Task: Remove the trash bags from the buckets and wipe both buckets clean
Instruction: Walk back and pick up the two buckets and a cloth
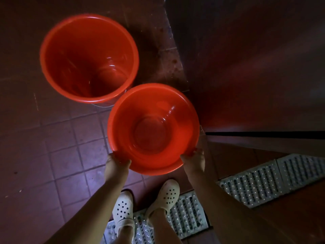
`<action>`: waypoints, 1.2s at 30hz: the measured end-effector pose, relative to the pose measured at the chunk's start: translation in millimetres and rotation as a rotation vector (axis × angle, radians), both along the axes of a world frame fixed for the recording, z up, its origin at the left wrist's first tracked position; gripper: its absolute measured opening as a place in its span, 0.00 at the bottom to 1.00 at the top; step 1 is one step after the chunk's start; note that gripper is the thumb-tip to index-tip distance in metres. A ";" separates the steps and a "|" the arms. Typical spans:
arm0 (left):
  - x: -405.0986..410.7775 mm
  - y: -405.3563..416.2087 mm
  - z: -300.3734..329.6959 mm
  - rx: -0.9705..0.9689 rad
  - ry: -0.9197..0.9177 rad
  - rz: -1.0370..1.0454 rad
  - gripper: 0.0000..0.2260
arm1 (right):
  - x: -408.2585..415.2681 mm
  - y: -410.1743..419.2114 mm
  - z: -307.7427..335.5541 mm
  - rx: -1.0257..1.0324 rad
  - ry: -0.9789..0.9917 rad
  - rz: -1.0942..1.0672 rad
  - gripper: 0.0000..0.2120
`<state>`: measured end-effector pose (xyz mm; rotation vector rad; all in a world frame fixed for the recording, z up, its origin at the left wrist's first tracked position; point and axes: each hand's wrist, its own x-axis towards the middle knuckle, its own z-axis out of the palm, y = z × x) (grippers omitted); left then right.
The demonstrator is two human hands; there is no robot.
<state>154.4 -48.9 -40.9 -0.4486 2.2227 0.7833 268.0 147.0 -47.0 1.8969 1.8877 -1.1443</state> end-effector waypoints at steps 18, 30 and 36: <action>-16.8 -27.1 313.3 0.226 0.215 0.096 0.18 | 20.0 -39.6 313.2 0.060 0.226 -0.112 0.22; -76.1 -43.8 519.2 0.607 0.534 0.166 0.16 | -19.8 -60.4 518.0 0.363 0.571 -0.131 0.20; -90.6 -18.6 582.9 0.819 0.552 0.120 0.15 | -19.9 -47.7 581.7 0.511 0.716 -0.204 0.20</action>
